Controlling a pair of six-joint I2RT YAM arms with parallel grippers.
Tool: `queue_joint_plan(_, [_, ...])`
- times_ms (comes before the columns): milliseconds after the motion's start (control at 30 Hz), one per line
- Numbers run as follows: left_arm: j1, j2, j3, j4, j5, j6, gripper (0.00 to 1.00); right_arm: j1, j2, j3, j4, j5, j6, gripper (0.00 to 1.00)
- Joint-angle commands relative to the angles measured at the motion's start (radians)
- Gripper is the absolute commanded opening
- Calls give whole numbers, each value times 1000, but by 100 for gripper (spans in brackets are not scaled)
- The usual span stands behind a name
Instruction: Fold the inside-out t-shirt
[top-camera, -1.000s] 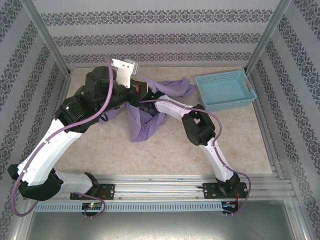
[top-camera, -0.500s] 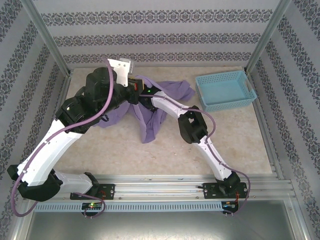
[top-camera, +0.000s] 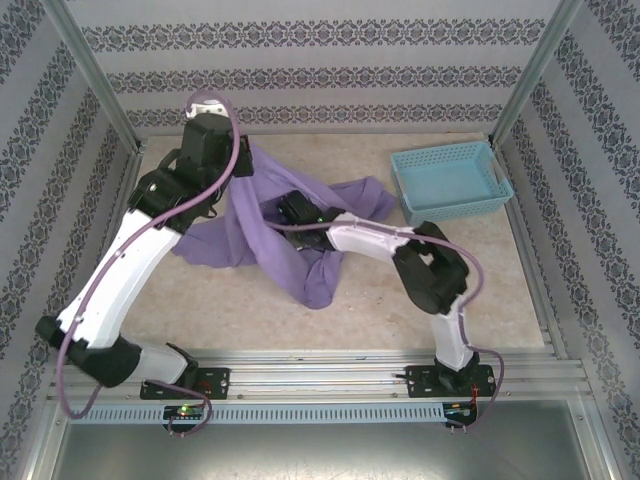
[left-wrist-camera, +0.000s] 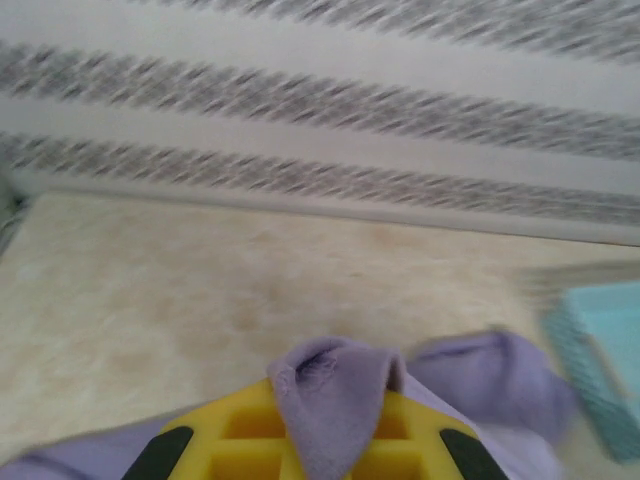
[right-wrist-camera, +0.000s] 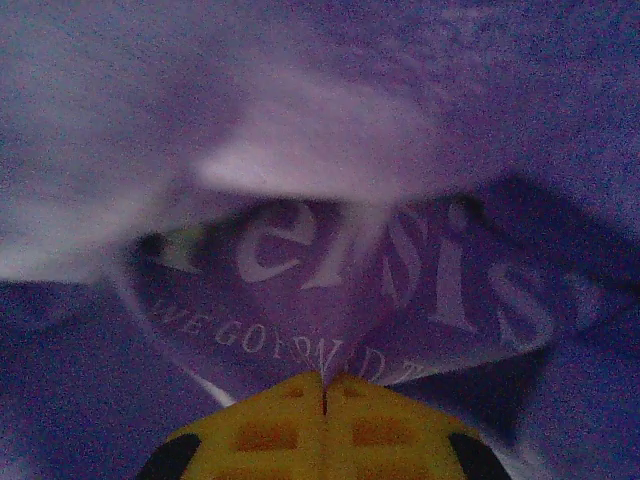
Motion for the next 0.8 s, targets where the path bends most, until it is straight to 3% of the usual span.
queue_joint_plan(0, [110, 100, -58, -99, -51, -93, 0, 44, -176, -181, 254, -24, -77, 0])
queue_joint_plan(200, [233, 152, -285, 55, -22, -143, 0, 72, -433, -473, 448, -144, -100, 0])
queue_joint_plan(400, [286, 369, -294, 34, 14, -130, 0, 77, -649, -630, 488, -217, -112, 0])
queue_joint_plan(600, [297, 566, -221, -61, 134, -133, 0, 77, -765, -697, 496, -295, -109, 0])
queue_joint_plan(667, [291, 552, -250, -56, 183, -125, 17, 74, -789, -714, 499, -268, -108, 0])
queue_joint_plan(767, [239, 402, -376, 10, 247, -108, 49, 66, -810, -727, 490, -265, -107, 0])
